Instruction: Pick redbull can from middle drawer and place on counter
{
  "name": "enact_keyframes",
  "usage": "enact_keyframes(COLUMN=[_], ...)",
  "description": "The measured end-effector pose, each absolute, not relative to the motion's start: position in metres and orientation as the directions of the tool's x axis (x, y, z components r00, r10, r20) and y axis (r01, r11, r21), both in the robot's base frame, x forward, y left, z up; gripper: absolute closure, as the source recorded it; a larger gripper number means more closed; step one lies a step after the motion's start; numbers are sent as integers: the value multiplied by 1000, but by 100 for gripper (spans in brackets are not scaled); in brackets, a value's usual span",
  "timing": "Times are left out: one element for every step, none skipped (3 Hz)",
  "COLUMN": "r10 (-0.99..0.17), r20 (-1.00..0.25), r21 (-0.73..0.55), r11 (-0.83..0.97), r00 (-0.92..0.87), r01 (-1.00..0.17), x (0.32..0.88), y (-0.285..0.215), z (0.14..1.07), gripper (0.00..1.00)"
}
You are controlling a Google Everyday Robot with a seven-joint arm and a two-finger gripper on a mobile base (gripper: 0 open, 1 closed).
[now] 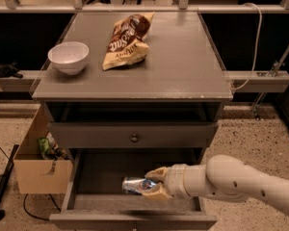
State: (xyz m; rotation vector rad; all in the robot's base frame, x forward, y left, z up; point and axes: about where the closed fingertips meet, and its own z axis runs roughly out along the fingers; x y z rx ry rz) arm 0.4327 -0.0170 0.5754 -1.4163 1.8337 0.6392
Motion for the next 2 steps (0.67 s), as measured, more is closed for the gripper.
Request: enact_keyframes(r10=[-605, -618], r20=[-790, -781], r21=[-129, -177], r11=[317, 357], r00=[-96, -90], r01=[-940, -917], x=[438, 456], y=[-53, -72], z=[676, 761], gripper=[100, 100])
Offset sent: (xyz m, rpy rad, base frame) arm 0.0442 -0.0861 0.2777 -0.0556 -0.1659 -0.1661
